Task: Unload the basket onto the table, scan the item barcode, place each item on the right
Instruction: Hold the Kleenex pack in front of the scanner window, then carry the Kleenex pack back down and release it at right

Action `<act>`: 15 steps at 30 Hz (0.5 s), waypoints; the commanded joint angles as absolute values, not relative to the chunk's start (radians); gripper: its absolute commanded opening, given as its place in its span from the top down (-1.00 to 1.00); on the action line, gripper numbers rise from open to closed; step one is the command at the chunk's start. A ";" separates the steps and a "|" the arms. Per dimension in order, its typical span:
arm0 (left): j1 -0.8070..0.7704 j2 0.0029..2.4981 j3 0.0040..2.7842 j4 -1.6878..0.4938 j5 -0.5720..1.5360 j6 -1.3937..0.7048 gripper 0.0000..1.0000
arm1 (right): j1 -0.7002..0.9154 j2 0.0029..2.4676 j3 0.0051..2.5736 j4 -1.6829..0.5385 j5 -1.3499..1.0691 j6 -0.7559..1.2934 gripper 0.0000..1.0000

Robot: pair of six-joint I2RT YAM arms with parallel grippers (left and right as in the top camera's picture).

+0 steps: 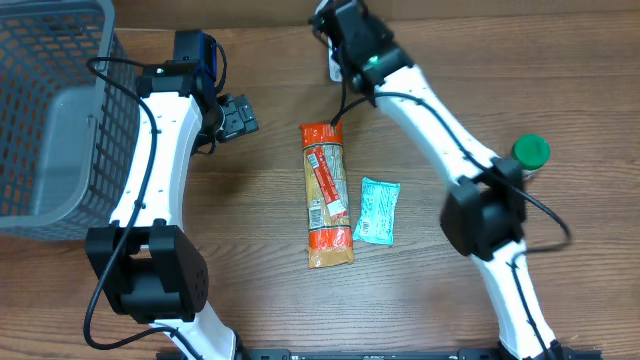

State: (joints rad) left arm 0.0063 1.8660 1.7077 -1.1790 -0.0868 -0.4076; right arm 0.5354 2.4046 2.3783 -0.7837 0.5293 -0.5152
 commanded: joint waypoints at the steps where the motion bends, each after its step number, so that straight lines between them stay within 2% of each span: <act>1: -0.001 1.843 1.723 -1.177 -0.088 -0.388 -1.00 | 0.514 2.196 2.391 -0.920 0.496 -0.262 0.93; 6: -0.001 1.843 1.723 -1.177 -0.088 -0.388 -0.99 | 0.473 2.108 2.391 -1.280 0.335 -0.030 0.93; 8: -0.001 1.843 1.723 -1.177 -0.088 -0.388 -1.00 | 0.446 2.109 2.389 -1.431 0.280 0.123 0.93; 12: -0.001 1.843 1.723 -1.177 -0.088 -0.388 -0.99 | 0.396 2.130 2.336 -1.624 0.211 0.214 0.93; 15: -0.001 1.843 1.723 -1.177 -0.088 -0.388 -0.99 | 0.371 2.130 2.236 -1.654 0.207 0.241 0.92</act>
State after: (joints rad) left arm 0.0063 1.8660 1.7077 -1.1793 -0.0872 -0.4076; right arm 0.3935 2.1056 2.3154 -1.6470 0.2626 0.1184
